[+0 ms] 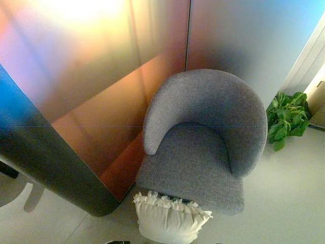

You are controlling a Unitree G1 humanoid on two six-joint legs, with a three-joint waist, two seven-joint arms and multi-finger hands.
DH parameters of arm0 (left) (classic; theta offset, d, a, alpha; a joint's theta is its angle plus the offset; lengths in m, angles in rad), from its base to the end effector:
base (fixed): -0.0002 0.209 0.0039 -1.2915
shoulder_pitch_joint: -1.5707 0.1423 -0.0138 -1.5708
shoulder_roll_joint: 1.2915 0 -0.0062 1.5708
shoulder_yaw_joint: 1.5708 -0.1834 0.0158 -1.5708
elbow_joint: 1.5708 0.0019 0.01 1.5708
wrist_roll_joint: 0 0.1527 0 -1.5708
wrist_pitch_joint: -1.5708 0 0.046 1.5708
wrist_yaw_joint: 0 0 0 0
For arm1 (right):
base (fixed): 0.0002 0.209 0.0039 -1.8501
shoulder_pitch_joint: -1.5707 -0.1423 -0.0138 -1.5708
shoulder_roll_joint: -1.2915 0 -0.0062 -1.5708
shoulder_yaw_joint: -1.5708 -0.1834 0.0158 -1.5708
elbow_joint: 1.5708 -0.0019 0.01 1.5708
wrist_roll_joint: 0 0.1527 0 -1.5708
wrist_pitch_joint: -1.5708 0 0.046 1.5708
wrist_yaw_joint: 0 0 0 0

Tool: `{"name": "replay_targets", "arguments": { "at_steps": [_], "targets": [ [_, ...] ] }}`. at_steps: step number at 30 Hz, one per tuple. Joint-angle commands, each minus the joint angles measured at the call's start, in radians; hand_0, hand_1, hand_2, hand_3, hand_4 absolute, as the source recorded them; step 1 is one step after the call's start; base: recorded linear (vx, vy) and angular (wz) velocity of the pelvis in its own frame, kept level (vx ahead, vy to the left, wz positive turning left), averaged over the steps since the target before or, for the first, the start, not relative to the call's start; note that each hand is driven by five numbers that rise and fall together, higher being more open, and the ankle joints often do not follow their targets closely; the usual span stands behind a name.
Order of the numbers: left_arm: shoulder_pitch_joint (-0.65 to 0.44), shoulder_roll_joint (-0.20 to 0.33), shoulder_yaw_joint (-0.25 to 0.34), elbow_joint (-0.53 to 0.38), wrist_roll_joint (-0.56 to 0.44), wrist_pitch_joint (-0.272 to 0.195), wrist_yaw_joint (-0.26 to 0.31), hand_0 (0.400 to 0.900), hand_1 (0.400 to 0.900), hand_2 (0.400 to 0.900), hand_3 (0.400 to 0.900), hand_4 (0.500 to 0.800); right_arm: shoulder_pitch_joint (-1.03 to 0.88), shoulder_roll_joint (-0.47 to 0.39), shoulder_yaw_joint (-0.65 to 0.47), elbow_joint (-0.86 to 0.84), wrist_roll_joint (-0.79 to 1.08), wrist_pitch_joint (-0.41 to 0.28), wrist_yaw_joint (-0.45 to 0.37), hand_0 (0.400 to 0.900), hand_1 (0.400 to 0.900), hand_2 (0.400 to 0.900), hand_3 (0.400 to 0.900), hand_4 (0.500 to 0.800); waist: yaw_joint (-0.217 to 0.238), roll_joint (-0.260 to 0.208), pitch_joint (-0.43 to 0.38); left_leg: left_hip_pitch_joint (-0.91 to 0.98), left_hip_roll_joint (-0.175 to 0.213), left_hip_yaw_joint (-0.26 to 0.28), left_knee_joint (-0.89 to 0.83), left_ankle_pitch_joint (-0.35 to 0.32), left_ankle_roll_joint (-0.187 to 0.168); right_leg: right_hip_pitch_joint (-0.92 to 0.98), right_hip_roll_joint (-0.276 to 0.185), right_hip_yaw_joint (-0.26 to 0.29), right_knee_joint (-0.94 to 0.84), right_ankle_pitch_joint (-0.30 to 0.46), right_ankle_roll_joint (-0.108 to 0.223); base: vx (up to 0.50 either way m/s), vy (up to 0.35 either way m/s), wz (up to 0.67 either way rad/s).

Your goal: Pick up the pillow and put it on the sofa.

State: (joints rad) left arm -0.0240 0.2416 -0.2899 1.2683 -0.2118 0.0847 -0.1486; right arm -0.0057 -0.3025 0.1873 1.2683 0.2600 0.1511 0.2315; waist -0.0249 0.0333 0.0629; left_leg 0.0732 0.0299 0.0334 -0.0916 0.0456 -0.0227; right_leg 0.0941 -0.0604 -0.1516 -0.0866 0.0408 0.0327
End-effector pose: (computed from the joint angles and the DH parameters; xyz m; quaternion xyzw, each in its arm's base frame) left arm 0.0728 0.2202 -0.1321 0.0521 0.6270 -0.0367 0.7764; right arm 0.0640 -0.2485 -0.1265 0.0092 0.6476 -0.0081 0.7619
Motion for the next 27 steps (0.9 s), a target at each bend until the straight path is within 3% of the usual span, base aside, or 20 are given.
{"name": "replay_targets", "arguments": {
  "at_steps": [1,9,18,22,27],
  "targets": [
    [-0.035,0.018,0.005,0.051,-0.001,-0.003,0.01,0.9,0.9,0.9,0.9,0.8,-0.063,0.016,0.008,0.05,-0.002,0.011,0.024,0.9,0.9,0.9,0.9,0.8,-0.011,-0.046,0.035,0.04,-0.069,0.063,0.029,-0.099,0.023,0.001,-0.007,0.042,0.027,-0.046,0.053,0.0,0.0,0.0],
    [-0.038,0.022,0.003,0.051,0.026,-0.005,0.019,0.9,0.9,0.9,0.9,0.8,-0.062,0.01,0.005,0.05,-0.003,0.016,0.027,0.9,0.9,0.9,0.9,0.8,-0.015,-0.046,0.039,0.037,-0.069,0.066,0.036,-0.102,0.024,-0.002,-0.007,0.047,0.027,-0.044,0.054,0.02,0.004,-0.02],
    [-0.094,0.066,-0.002,0.04,0.11,0.04,0.191,0.9,0.9,0.9,0.9,0.8,-0.085,-0.036,0.023,0.041,-0.005,0.054,0.034,0.9,0.9,0.9,0.9,0.8,-0.036,-0.026,0.07,0.002,-0.068,0.077,0.04,-0.092,0.018,-0.047,-0.015,0.062,0.023,-0.027,0.06,0.03,0.05,-0.08],
    [-0.152,0.083,-0.019,0.027,0.069,0.041,0.215,0.9,0.9,0.9,0.9,0.8,-0.135,-0.068,0.037,0.034,0.023,0.06,0.017,0.9,0.9,0.9,0.9,0.8,-0.052,-0.005,0.122,-0.057,-0.07,0.081,0.054,-0.082,0.013,-0.115,-0.023,0.072,0.034,-0.019,0.057,-0.12,0.133,-0.12],
    [-0.244,0.094,-0.022,0.018,-0.032,0.006,0.249,0.9,0.9,0.9,0.9,0.8,-0.216,-0.096,0.049,0.029,0.048,0.079,-0.023,0.9,0.9,0.9,0.9,0.8,-0.071,0.009,0.215,-0.181,-0.066,0.094,0.133,-0.073,-0.006,-0.223,-0.028,0.093,0.075,-0.012,0.04,-0.16,0.147,-0.12]
  ]
}}
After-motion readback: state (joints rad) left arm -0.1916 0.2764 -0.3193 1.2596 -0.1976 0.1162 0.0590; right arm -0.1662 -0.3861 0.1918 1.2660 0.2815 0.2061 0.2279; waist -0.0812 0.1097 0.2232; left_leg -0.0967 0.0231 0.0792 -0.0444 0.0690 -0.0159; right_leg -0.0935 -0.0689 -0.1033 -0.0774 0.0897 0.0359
